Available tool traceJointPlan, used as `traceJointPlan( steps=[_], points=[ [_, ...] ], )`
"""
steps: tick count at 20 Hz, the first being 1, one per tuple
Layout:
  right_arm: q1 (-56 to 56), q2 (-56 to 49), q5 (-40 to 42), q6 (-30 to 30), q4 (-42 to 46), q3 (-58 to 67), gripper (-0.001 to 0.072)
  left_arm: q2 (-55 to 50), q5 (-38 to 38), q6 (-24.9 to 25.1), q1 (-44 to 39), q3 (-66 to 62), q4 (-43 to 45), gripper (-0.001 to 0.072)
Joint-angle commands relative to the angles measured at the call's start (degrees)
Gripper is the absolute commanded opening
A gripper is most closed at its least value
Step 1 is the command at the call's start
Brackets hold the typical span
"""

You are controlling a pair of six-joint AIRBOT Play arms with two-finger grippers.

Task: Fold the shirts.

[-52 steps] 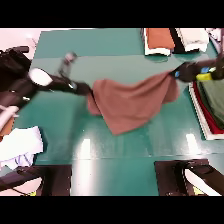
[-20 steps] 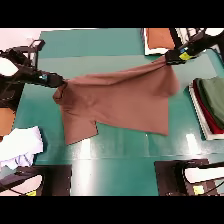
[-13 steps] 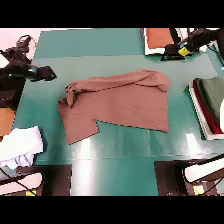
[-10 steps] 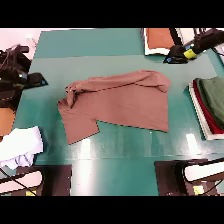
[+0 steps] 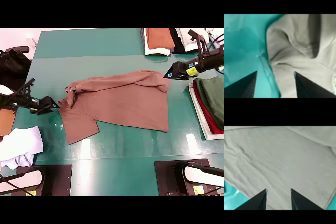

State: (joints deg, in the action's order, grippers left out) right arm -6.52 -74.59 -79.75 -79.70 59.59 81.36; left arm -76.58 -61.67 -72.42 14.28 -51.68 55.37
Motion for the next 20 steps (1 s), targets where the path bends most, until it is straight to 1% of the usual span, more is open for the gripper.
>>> traceJointPlan(
  steps=[1, 4, 6, 7, 8, 9, 11, 12, 14, 16, 17, 18, 19, 20],
  points=[
    [0.02, 2.91, 1.90, 0.13, -0.09, -4.33, 0.0344, -0.15, 5.88, 1.90, -4.35, 4.44, -2.36, 0.0544],
    [0.02, 3.76, 1.57, 0.11, -0.11, -4.26, 0.0338, -0.22, 11.23, -1.18, -7.80, 4.44, -2.45, 0.0543],
    [0.00, 4.55, 1.57, 0.11, -0.04, -4.26, 0.0338, -0.20, 12.63, -1.84, -8.59, 4.42, -2.73, 0.0535],
    [-0.13, 5.07, 1.22, 0.13, 0.17, -4.26, 0.0338, -0.13, 12.37, -2.64, -8.50, 4.37, -2.91, 0.0350],
    [-0.79, 5.68, 0.31, 0.17, 0.52, -4.33, 0.0338, -0.11, 11.08, -2.54, -8.41, 3.74, -2.64, 0.0128],
    [-1.57, 6.08, -1.11, 0.26, 0.52, -4.35, 0.0338, -0.11, 9.20, -2.38, -8.41, 2.62, -2.16, 0.0024],
    [-4.15, 7.15, -4.31, 0.28, 0.61, -5.44, 0.0338, -0.07, 4.72, -1.14, -8.41, -0.37, -1.22, 0.0023],
    [-5.88, 8.57, -4.63, 0.28, 0.59, -8.11, 0.0338, 0.59, 3.69, 0.42, -8.41, -1.31, -1.22, 0.0023],
    [-9.22, 11.87, -4.07, 0.28, 2.29, -16.44, 0.0338, 2.86, 3.93, 0.94, -8.41, -2.14, -1.14, 0.0022],
    [-12.87, 15.21, -2.36, 0.26, 6.75, -26.82, 0.0339, 5.44, 4.15, 1.07, -8.44, -2.43, -0.94, 0.0023],
    [-14.95, 16.39, -1.22, 0.26, 8.15, -31.82, 0.0345, 6.58, 3.93, 1.95, -8.44, -2.49, -0.94, 0.0023],
    [-17.38, 17.20, -0.20, 0.28, 8.35, -36.85, 0.0442, 7.48, 3.74, 2.51, -8.44, -2.54, -0.92, 0.0023],
    [-19.87, 17.31, 1.11, 0.28, 7.69, -41.27, 0.0561, 7.78, 3.61, 2.51, -8.44, -2.54, -0.90, 0.0023],
    [-21.90, 17.03, 2.38, 0.28, 6.75, -44.70, 0.0566, 7.82, 3.34, 2.47, -8.44, -2.54, -0.94, 0.0023]
  ],
)
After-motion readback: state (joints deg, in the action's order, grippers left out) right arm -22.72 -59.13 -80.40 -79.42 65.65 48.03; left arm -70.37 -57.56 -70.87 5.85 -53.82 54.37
